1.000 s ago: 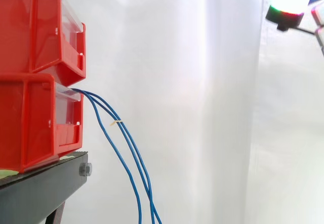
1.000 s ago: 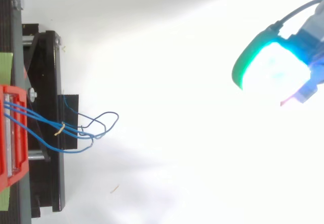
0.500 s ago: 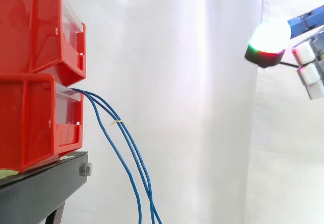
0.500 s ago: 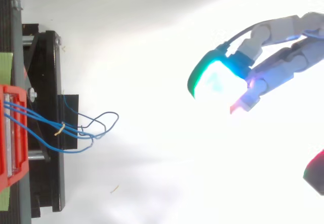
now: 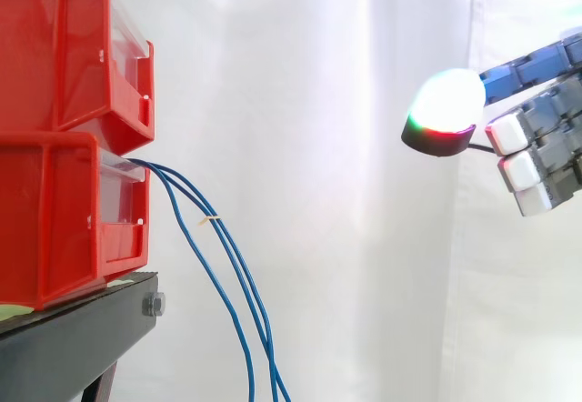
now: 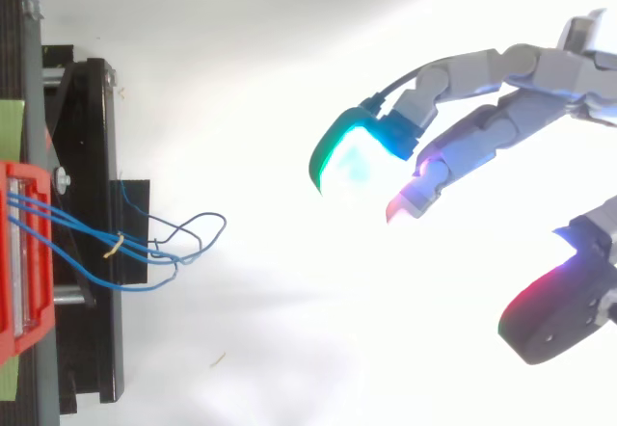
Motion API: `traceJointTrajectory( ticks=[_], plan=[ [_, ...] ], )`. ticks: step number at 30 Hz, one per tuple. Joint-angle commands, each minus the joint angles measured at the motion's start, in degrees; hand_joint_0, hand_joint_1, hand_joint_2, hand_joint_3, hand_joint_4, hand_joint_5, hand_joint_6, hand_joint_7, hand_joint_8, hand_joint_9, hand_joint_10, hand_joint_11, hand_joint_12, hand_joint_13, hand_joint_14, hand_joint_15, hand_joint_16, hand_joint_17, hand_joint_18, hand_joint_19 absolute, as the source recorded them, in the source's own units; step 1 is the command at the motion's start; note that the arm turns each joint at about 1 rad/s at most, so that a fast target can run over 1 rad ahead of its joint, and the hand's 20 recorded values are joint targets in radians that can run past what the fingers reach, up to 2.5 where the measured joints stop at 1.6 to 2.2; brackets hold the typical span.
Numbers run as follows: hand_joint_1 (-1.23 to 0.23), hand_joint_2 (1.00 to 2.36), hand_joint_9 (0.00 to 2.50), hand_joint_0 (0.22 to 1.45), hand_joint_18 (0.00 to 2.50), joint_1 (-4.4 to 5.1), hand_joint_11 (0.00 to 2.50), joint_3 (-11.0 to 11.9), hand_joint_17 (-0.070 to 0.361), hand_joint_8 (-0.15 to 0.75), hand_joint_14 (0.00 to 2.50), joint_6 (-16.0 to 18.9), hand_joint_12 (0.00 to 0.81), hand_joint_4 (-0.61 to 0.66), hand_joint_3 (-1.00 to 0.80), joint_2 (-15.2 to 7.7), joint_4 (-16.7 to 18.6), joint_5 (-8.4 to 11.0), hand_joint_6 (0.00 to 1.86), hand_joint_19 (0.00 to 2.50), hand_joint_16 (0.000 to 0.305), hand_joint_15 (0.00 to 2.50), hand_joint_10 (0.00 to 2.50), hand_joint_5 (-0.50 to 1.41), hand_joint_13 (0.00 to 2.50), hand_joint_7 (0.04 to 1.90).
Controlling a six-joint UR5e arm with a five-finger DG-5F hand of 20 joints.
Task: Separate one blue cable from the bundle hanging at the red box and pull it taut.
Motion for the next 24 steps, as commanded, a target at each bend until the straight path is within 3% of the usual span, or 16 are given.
traceJointTrajectory(
  ticks=[1, 3, 7, 14, 24],
  plan=[
    [-0.74, 1.0, 0.85, 0.57, 0.66, 0.02, 0.38, 0.0, 0.071, 0.314, 0.01, -0.49, 0.338, 0.23, -0.5, -0.72, 1.63, 0.28, 0.5, 0.32, 0.032, 0.31, 0.01, -0.17, 0.81, 0.77],
    [-0.74, 1.0, 0.85, 0.57, 0.66, 0.02, 0.39, 0.0, 0.071, 0.313, 0.01, -0.49, 0.337, 0.23, -0.5, -0.8, 1.8, 0.37, 0.5, 0.31, 0.032, 0.31, 0.01, -0.17, 0.81, 0.78],
    [-0.74, 1.0, 0.86, 0.57, 0.66, 0.02, 0.4, 0.0, 0.071, 0.313, 0.01, 0.21, 0.336, 0.23, -0.5, -3.26, 3.03, 0.46, 0.5, 0.31, 0.032, 0.31, 0.01, -0.17, 0.8, 0.78],
    [-0.74, 1.0, 0.86, 0.57, 0.65, 0.11, 0.4, 0.0, 0.071, 0.315, 0.01, -1.11, 0.333, 0.23, -0.5, -3.35, 6.2, 0.9, 0.5, 0.32, 0.031, 0.31, 0.01, -0.17, 0.8, 0.78],
    [-0.71, 1.0, 0.87, 0.57, 0.65, 0.55, 0.41, 0.0, 0.071, 0.316, 0.01, -3.04, 0.33, 0.23, -0.5, -3.44, 6.37, 3.36, 0.5, 0.32, 0.031, 0.31, 0.01, -0.17, 0.8, 0.78]
  ],
)
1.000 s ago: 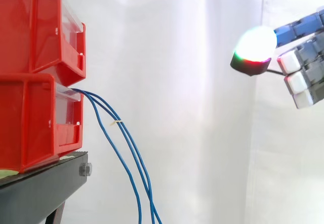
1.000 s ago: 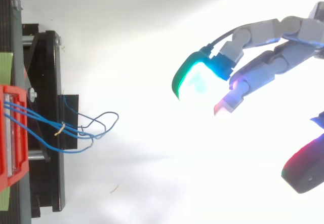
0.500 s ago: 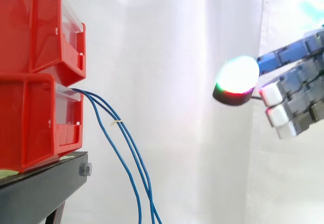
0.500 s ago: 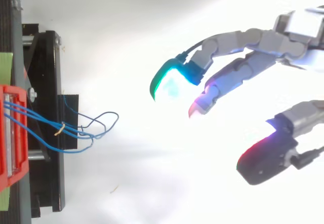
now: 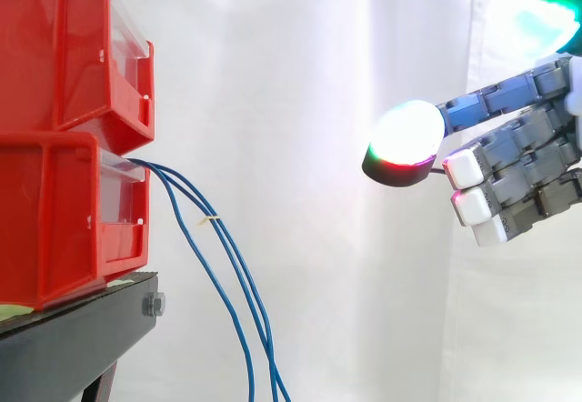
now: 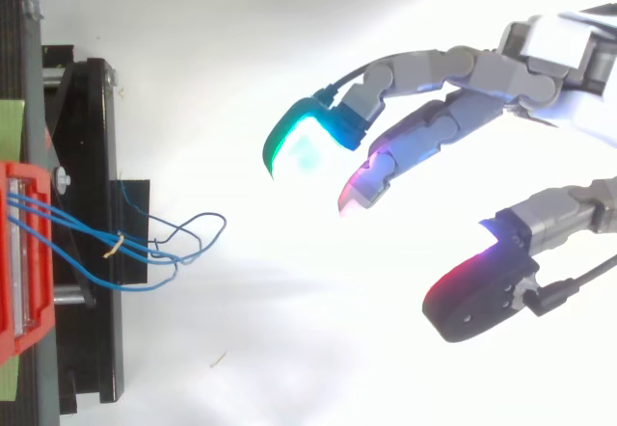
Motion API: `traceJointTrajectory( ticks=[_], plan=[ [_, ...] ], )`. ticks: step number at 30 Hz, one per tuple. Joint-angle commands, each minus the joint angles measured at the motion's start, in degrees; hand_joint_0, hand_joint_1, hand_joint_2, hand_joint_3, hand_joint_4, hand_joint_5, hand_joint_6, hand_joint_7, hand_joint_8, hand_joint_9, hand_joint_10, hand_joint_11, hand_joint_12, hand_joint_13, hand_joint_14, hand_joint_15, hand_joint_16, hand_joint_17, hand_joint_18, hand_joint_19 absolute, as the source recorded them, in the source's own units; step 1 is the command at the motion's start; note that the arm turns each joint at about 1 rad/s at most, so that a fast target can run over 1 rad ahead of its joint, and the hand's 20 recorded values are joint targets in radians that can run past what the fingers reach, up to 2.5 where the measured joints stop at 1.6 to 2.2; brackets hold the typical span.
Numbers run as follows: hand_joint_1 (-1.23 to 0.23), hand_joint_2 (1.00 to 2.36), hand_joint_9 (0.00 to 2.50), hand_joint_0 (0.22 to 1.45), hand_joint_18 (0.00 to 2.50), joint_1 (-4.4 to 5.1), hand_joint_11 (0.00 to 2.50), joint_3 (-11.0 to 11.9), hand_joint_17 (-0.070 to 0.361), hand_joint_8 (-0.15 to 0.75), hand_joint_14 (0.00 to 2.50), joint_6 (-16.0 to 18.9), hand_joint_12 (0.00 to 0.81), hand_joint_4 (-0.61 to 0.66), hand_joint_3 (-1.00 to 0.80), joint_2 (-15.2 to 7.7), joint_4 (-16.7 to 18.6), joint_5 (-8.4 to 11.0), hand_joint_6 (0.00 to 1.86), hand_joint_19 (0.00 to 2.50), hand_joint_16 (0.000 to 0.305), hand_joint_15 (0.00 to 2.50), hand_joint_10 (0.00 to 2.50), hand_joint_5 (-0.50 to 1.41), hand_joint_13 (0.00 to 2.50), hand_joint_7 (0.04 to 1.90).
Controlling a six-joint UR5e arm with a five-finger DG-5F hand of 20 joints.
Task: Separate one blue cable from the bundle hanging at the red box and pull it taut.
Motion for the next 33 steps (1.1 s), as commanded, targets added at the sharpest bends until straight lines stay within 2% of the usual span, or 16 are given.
traceJointTrajectory(
  ticks=[1, 5, 10, 13, 20, 25, 33],
  plan=[
    [-0.71, 1.0, 0.87, 0.57, 0.65, 0.3, 0.41, 0.0, 0.071, 0.317, 0.01, -0.66, 0.331, 0.24, -0.5, 0.01, 0.19, 1.12, 0.5, 0.32, 0.031, 0.31, 0.01, -0.17, 0.8, 0.78],
    [-0.7, 1.0, 0.88, 0.57, 0.65, 0.57, 0.41, 0.0, 0.07, 0.321, 0.01, -1.72, 0.329, 0.24, -0.5, -0.08, 0.98, 2.26, 0.5, 0.33, 0.031, 0.31, 0.01, -0.17, 0.8, 0.78],
    [-0.7, 1.0, 0.88, 0.57, 0.65, 0.66, 0.4, 0.0, 0.07, 0.321, 0.01, -1.1, 0.331, 0.24, -0.5, -1.84, 2.04, 2.26, 0.5, 0.33, 0.031, 0.31, 0.01, -0.17, 0.8, 0.78],
    [-0.7, 1.0, 0.88, 0.57, 0.65, 0.66, 0.41, 0.0, 0.07, 0.321, 0.01, -0.93, 0.33, 0.24, -0.5, -2.54, 4.15, 2.53, 0.5, 0.33, 0.031, 0.31, 0.01, -0.17, 0.8, 0.78],
    [-0.69, 1.0, 0.88, 0.57, 0.65, 0.66, 0.41, 0.0, 0.07, 0.324, 0.01, -0.66, 0.33, 0.24, -0.5, -4.21, 4.85, 2.97, 0.5, 0.33, 0.031, 0.31, 0.01, -0.17, 0.81, 0.78],
    [-0.69, 1.0, 0.89, 0.57, 0.66, 0.57, 0.41, 0.09, 0.07, 0.322, 0.01, -0.14, 0.329, 0.24, -0.5, -6.23, 8.1, 3.05, 0.5, 0.33, 0.031, 0.31, 0.01, -0.17, 0.81, 0.78],
    [-0.69, 1.0, 0.89, 0.57, 0.66, 0.57, 0.41, 0.09, 0.07, 0.327, 0.01, -0.31, 0.328, 0.24, -0.5, -7.46, 11.0, 3.14, 0.5, 0.33, 0.031, 0.32, 0.01, -0.16, 0.81, 0.78]
  ],
)
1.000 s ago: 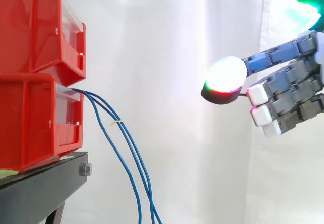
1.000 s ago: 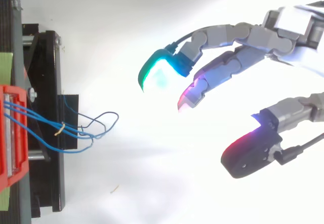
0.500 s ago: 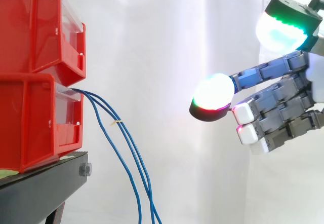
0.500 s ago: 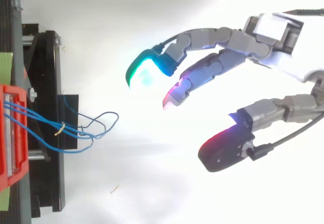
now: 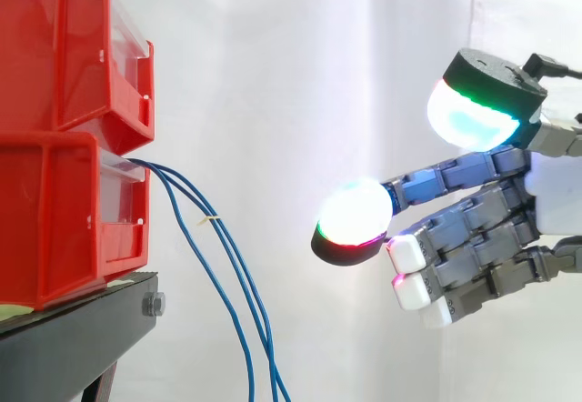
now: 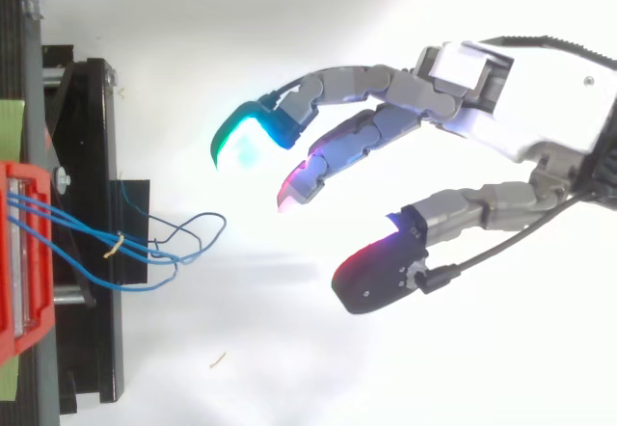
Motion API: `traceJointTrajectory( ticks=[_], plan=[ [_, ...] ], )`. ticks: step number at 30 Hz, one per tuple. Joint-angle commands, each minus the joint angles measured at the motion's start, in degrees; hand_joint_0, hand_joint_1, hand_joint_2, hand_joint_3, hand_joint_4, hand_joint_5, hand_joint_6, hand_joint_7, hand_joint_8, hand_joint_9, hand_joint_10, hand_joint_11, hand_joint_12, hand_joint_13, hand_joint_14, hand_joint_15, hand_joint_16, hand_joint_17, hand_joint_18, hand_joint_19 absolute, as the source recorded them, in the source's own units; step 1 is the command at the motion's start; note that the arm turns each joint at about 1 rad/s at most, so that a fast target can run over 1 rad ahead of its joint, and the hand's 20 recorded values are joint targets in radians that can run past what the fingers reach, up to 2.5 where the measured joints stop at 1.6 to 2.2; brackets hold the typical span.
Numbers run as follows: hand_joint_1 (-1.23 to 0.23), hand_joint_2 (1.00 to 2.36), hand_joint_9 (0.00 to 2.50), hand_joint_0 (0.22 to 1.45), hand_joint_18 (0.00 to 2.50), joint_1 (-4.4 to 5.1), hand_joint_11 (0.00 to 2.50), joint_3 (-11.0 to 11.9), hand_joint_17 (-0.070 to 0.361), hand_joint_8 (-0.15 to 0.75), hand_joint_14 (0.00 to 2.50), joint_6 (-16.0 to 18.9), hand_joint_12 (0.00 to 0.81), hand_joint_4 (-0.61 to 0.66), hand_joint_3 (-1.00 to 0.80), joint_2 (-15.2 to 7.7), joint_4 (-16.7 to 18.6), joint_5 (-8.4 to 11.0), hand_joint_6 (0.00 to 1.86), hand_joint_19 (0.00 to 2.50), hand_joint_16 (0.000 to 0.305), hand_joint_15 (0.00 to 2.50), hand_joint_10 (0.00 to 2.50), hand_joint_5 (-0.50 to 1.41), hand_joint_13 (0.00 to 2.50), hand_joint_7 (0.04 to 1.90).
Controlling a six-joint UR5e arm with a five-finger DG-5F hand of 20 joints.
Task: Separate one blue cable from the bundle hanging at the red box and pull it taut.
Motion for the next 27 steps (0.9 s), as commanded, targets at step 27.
traceJointTrajectory(
  ticks=[27],
  plan=[
    [-0.68, 1.0, 0.9, 0.57, 0.67, 0.62, 0.41, 0.08, 0.07, 0.328, 0.01, -2.23, 0.328, 0.24, -0.5, -2.23, 3.91, 2.47, 0.5, 0.34, 0.031, 0.31, 0.01, -0.16, 0.81, 0.78]
  ],
)
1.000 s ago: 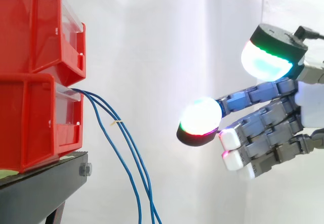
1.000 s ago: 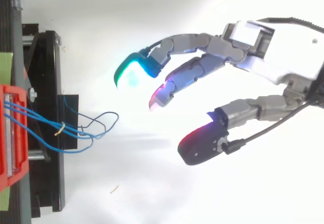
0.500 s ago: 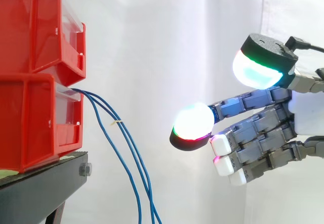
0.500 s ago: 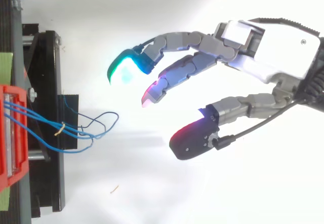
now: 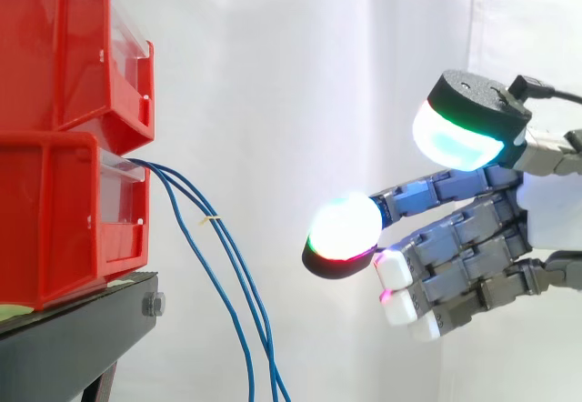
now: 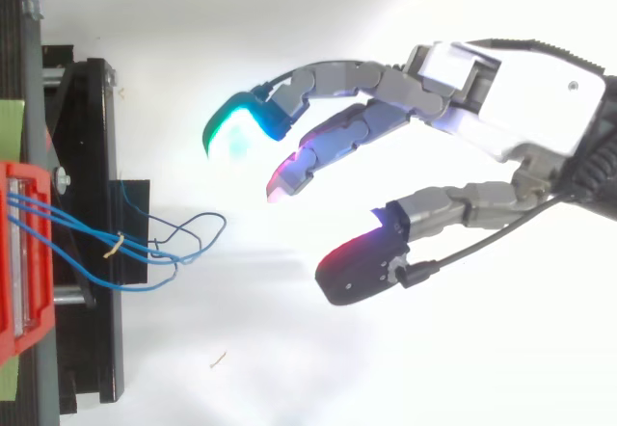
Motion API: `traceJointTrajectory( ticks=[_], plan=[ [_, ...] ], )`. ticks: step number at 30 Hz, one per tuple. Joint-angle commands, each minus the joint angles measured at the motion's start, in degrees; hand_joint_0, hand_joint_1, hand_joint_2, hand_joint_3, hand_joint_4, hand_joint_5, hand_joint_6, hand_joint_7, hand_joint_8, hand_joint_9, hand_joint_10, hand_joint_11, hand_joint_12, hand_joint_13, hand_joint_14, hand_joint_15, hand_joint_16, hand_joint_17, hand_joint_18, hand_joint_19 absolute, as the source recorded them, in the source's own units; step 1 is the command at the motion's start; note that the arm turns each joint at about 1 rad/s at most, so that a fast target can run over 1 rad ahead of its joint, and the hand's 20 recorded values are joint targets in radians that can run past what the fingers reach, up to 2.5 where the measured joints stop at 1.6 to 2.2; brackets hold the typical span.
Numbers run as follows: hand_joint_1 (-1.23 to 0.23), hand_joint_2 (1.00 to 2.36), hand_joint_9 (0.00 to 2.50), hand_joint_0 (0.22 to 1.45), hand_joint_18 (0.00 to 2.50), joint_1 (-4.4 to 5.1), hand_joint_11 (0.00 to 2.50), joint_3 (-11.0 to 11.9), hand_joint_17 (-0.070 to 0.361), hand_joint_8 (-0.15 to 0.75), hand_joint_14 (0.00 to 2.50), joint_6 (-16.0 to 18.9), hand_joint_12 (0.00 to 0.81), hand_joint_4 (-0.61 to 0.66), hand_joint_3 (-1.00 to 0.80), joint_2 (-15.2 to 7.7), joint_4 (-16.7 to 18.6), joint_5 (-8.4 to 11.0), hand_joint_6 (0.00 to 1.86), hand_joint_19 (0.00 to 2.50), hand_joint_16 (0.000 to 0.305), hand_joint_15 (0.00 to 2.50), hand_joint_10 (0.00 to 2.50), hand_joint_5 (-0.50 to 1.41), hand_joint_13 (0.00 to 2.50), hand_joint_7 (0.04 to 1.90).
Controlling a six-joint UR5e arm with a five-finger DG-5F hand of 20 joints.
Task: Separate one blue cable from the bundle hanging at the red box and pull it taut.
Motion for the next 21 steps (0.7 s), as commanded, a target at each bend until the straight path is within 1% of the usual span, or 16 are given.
traceJointTrajectory(
  ticks=[1, 4, 18, 20, 21],
  plan=[
    [-0.68, 1.0, 0.9, 0.57, 0.67, 0.3, 0.41, 0.07, 0.07, 0.328, 0.01, -0.21, 0.328, 0.25, -0.5, -0.81, 1.97, 0.28, 0.5, 0.34, 0.031, 0.31, 0.01, -0.16, 0.82, 0.78],
    [-0.68, 1.0, 0.9, 0.57, 0.67, 0.47, 0.41, 0.07, 0.07, 0.328, 0.01, -0.21, 0.329, 0.24, -0.5, -0.81, 2.24, 0.28, 0.5, 0.34, 0.031, 0.31, 0.01, -0.16, 0.81, 0.78],
    [-0.68, 1.0, 0.9, 0.57, 0.67, 0.47, 0.41, 0.07, 0.07, 0.326, 0.01, -0.74, 0.326, 0.24, -0.5, -0.99, 2.68, 0.46, 0.5, 0.34, 0.031, 0.31, 0.01, -0.16, 0.82, 0.78],
    [-0.69, 1.0, 0.9, 0.57, 0.67, 0.47, 0.41, 0.42, 0.07, 0.327, 0.01, -0.48, 0.327, 0.25, -0.5, -2.04, 2.68, 0.28, 0.5, 0.34, 0.031, 0.31, 0.01, -0.16, 0.82, 0.78],
    [-0.69, 1.0, 0.9, 0.57, 0.67, 0.47, 0.4, 0.6, 0.07, 0.327, 0.01, -0.3, 0.327, 0.24, -0.5, -2.22, 2.68, 0.19, 0.5, 0.34, 0.031, 0.32, 0.01, -0.16, 0.82, 0.78]
  ],
)
